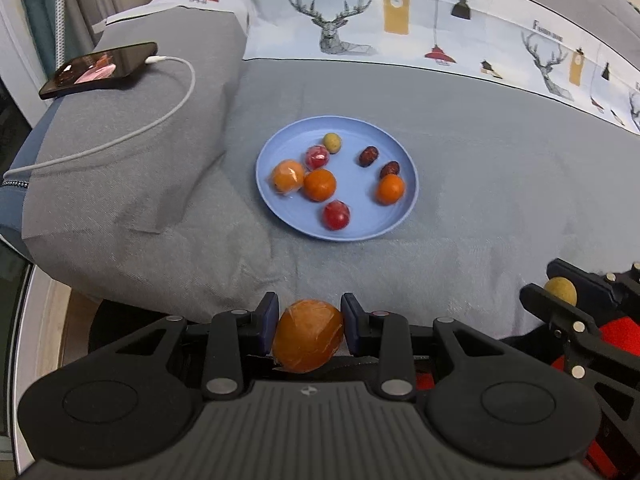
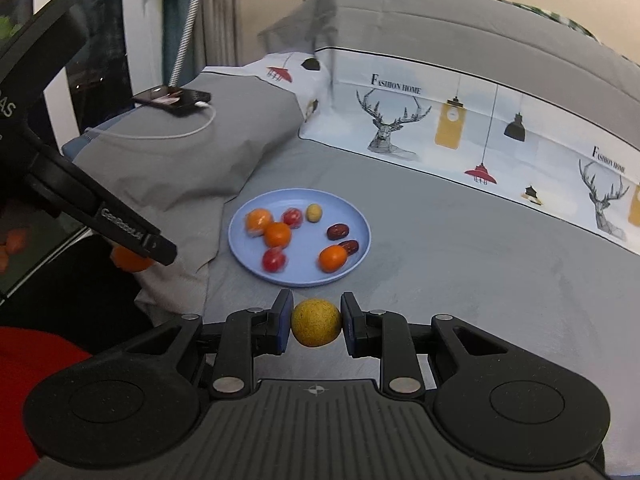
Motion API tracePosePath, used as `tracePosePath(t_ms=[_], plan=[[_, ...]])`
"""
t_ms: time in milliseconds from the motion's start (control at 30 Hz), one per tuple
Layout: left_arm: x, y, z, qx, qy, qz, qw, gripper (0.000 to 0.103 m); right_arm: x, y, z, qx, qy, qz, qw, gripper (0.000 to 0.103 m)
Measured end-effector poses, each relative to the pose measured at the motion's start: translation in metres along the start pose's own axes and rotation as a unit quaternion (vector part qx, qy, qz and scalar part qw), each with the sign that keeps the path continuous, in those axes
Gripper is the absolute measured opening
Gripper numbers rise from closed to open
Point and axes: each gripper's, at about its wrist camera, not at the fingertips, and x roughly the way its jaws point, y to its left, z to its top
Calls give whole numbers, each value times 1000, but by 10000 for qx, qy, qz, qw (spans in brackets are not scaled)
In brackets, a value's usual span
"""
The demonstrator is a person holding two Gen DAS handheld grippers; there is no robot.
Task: Organize fruits
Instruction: 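Carry the mandarin and yellow fruit over the blue plate with both tools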
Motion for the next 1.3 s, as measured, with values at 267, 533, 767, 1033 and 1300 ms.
tracePosePath(t_ms=[267, 533, 767, 1033, 1300], plan=[[-4, -8, -4, 106, -185, -62, 9998, 37, -6, 2, -2, -13, -14, -82, 10000, 27], [-2, -5, -3, 63, -161, -111, 9998, 37, -4, 5, -1, -78, 7, -80, 9999, 27], [0, -3, -2, 68, -160, -153, 9997, 37, -2, 7, 0, -116, 62, -72, 9999, 27], [3, -1, 0, 32, -130, -189, 9997, 37, 3, 8, 0, -149, 145, -61, 9998, 27], [9, 3, 8, -61, -43, -178, 9998, 37, 14, 7, 4, -179, 254, 27, 9995, 27]])
